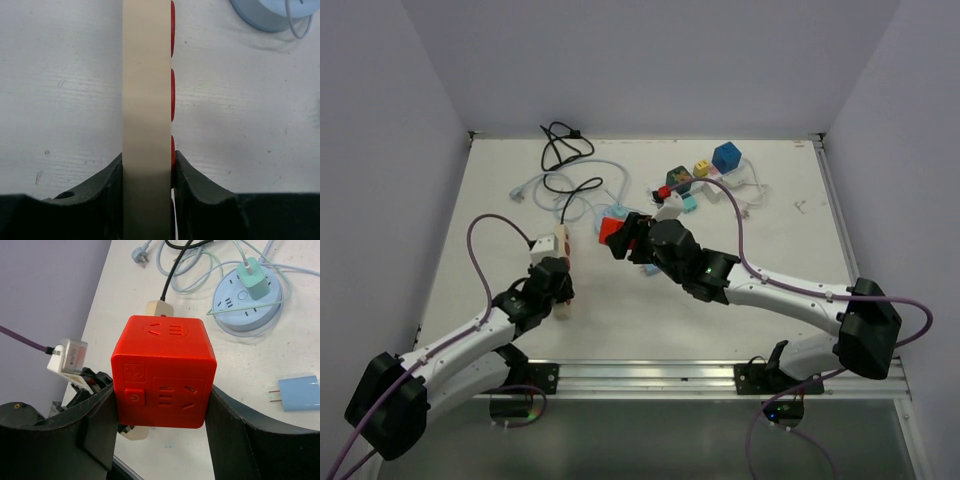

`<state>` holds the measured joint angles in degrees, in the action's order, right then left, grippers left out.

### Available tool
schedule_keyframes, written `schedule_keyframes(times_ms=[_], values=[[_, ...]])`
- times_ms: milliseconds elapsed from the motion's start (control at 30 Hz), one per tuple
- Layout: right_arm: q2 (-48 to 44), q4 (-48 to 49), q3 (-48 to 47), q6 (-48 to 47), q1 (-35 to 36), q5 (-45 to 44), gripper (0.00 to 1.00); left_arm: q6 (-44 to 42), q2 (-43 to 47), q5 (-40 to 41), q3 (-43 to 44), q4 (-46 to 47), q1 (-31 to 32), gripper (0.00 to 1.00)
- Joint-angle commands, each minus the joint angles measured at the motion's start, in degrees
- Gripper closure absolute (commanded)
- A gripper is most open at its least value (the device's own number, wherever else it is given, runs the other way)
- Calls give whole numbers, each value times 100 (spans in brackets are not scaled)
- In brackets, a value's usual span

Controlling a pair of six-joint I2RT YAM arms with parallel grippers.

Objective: Pull the plug off the socket

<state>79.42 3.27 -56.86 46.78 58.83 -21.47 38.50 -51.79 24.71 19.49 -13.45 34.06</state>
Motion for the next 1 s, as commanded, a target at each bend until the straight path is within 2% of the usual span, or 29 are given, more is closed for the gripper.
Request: schedule_keyframes(times_ms=[0, 100, 233, 267, 433, 533, 567, 633, 733, 767, 833, 867, 967], values=[[-189, 69, -159, -64, -29, -146, 100, 210, 423, 501, 135, 369, 30, 100], [-496, -142, 174, -12, -317, -51, 100, 202, 547, 27, 99, 615, -145, 100], [-1040, -239, 965, 41, -872, 187, 100, 166, 425, -800, 3, 1291, -987, 100], [-1147, -274, 1262, 6, -960, 170, 100, 167, 363, -940, -15, 1719, -1094, 100], [-1648, -625, 1923, -134, -1496, 222, 100, 0, -401, -1125, 538, 1969, -1805, 100], [-1772, -749, 2222, -222, -1690, 231, 100, -27, -981, -1792, 714, 2267, -2543, 97], [-1772, -749, 2267, -257, -1777, 258, 100, -9, -1278, -2090, 732, 2416, -2884, 80], [-1711, -679, 2399, -266, -1857, 354, 100, 96, -1552, -2468, 732, 2697, -3133, 79], [-1517, -451, 2531, -301, -1989, 512, 97, 140, -1957, -2726, 758, 2962, -3380, 68], [-1386, -380, 2557, -336, -2033, 617, 97, 88, -2123, -2752, 802, 2971, -3380, 57], [-1272, -188, 2566, -354, -2068, 706, 96, 35, -2256, -2909, 925, 2945, -3380, 47], [-1149, -143, 2557, -398, -2068, 776, 95, 0, -2317, -2954, 943, 2954, -3380, 36], [-903, -19, 2470, -477, -2086, 838, 92, 52, -2257, -2884, 934, 2866, -3380, 14]])
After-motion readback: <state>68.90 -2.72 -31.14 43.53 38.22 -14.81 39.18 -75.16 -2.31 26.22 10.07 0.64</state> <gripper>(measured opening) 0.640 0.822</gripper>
